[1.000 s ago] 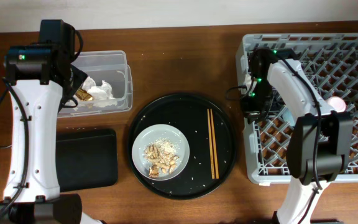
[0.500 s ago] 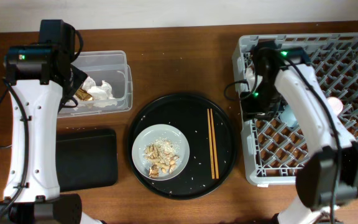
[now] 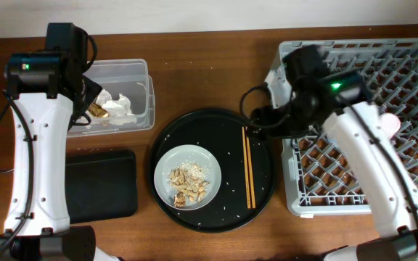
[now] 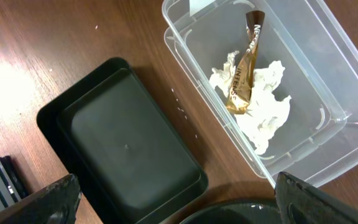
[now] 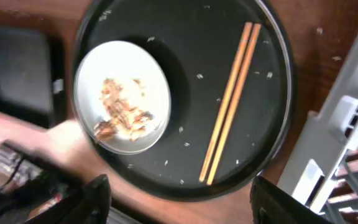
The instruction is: Sort waste into correct bins and load items into the dishwasher rack
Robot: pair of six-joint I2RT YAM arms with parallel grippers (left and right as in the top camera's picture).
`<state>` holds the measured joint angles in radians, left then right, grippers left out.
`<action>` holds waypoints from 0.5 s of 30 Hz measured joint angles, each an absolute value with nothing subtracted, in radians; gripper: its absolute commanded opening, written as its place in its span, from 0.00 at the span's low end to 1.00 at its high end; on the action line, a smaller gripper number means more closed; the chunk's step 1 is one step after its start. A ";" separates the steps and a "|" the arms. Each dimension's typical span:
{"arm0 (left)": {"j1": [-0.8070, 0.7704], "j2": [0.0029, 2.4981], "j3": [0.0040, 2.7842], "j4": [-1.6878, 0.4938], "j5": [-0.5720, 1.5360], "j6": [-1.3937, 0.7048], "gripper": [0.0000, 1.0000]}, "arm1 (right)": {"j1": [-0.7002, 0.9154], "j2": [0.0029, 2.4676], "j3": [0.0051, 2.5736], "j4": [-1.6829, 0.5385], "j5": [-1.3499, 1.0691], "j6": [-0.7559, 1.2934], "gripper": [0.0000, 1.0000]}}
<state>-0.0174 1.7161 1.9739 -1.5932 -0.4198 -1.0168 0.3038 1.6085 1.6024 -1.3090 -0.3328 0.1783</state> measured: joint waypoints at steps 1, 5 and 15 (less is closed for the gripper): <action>-0.017 1.716 1.974 -1.593 -0.420 -1.017 0.99 | 0.328 1.608 1.574 -1.289 -0.282 0.220 0.64; -0.017 1.716 1.974 -1.594 -0.420 -1.017 0.99 | 0.386 1.610 1.462 -1.187 -0.180 0.305 0.55; -0.017 1.716 1.974 -1.593 -0.420 -1.017 0.99 | 0.421 1.657 1.217 -0.956 -0.112 0.432 0.52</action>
